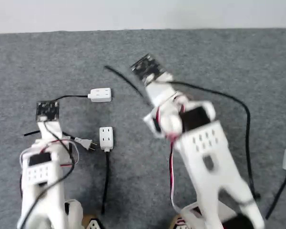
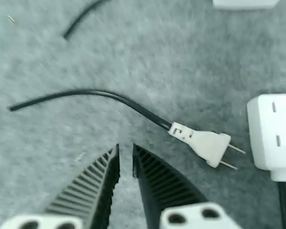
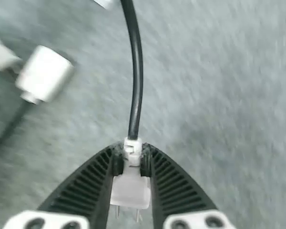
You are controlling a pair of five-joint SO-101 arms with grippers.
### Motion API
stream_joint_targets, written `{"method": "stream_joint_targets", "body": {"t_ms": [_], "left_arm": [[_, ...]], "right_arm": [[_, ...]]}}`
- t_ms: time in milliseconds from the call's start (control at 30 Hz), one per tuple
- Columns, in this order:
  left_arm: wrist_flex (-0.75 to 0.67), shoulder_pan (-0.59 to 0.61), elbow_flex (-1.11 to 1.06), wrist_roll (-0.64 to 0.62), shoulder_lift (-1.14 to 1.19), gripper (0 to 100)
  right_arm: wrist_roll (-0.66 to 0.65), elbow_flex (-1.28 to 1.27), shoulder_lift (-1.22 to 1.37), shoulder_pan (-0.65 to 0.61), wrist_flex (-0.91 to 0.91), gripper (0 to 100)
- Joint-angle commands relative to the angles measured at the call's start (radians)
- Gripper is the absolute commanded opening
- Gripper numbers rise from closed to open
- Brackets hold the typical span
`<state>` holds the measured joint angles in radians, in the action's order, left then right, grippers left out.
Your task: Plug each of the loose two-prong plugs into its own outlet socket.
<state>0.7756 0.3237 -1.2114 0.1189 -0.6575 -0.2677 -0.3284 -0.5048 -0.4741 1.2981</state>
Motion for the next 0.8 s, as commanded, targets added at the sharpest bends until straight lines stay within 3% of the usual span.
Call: {"method": "stream_joint_targets", "body": {"t_ms": [0,67,200,333,600,767], "left_arm": [[0.063,-0.026,0.185,0.143,0.232,4],[0.153,-0.029,0.245,0.256,0.279,3],[0.161,-0.044,0.216,0.282,0.239,3],[0.161,-0.121,0.107,0.39,0.103,3],[0.167,-0.206,-0.094,0.453,-0.227,3],[0.193,-0.224,-0.133,0.47,-0.315,3]], "right_arm": [[0.04,-0.08,-0.197,-0.111,-0.096,0.9],[0.061,-0.132,-0.229,-0.168,-0.136,0.9],[0.14,-0.187,-0.203,-0.228,-0.194,0.9],[0.206,-0.236,-0.153,-0.3,-0.28,0.9],[0.262,-0.33,-0.111,-0.39,-0.412,0.9],[0.262,-0.358,-0.116,-0.389,-0.446,0.9]]}}
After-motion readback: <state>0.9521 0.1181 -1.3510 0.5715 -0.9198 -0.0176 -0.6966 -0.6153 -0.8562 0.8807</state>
